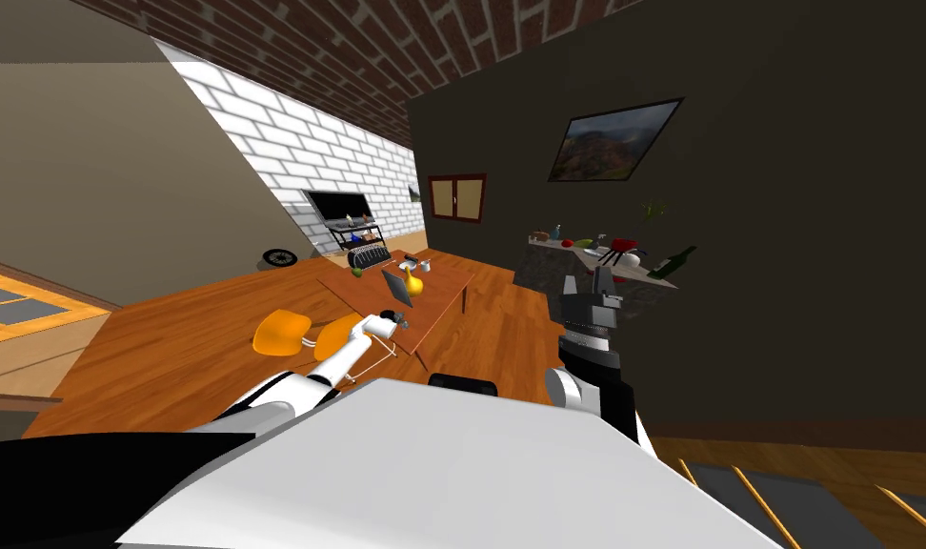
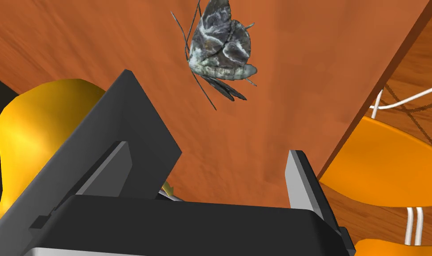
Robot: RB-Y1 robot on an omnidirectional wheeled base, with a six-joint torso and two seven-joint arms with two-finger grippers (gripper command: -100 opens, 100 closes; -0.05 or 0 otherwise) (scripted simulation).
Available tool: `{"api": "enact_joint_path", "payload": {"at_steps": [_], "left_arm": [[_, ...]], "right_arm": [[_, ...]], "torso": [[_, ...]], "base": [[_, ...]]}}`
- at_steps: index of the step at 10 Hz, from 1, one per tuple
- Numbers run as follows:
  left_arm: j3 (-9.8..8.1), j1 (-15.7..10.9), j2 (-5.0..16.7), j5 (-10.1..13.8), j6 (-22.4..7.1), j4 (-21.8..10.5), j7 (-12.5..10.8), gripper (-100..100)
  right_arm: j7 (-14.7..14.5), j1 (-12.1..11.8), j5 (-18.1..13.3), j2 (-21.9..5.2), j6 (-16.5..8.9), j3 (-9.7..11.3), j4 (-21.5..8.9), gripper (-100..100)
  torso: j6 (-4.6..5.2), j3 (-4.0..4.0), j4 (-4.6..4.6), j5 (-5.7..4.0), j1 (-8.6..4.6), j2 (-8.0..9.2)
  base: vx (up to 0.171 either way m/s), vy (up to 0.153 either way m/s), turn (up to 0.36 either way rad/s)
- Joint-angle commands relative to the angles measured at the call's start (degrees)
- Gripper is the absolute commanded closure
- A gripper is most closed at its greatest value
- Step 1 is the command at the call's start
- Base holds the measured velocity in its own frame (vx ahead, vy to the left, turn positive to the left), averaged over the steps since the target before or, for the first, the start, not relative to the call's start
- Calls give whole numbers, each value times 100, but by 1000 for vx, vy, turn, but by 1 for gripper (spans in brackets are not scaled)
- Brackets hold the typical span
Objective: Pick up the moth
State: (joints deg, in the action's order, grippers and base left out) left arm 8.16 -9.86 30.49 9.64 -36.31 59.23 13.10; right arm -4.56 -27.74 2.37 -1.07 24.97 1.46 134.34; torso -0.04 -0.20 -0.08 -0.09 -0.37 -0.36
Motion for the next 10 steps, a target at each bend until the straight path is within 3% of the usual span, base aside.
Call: {"api": "enact_joint_path", "payload": {"at_steps": [1, 5, 7, 8, 9, 10], "left_arm": [[23, -7, 24, 35, -161, -49, 7, -100], [165, -116, 23, 141, -657, -501, 21, -100], [175, -107, 14, 139, -681, -516, 13, -100], [179, -113, 11, 144, -688, -538, 18, 0], [170, -66, -56, 72, -505, -677, -2, -100], [168, -54, -72, 55, -459, -712, -7, -100]], "right_arm": [[0, 0, 0, 0, 0, 0, 0, 0], [0, 0, 0, 0, 0, 0, 0, 0], [0, 0, 0, 0, 0, -1, 0, 0], [0, 0, 0, -1, 0, -1, 0, 0], [0, 1, 0, -1, 0, -1, 0, 0], [0, 0, 0, -1, 0, -1, 0, 0]], "torso": [[0, 0, 0, 0, 0, 0], [-2, 3, 1, 2, 11, 6], [-2, 6, 2, 4, 19, 12], [-4, 13, 4, 5, 27, 24], [-4, 19, 7, 6, 33, 34], [-4, 15, 6, 8, 41, 27]], "base": [[80, -54, -23], [84, -58, -59], [48, -29, -20], [6, -4, 1], [43, 18, -3], [61, 27, -4]]}}
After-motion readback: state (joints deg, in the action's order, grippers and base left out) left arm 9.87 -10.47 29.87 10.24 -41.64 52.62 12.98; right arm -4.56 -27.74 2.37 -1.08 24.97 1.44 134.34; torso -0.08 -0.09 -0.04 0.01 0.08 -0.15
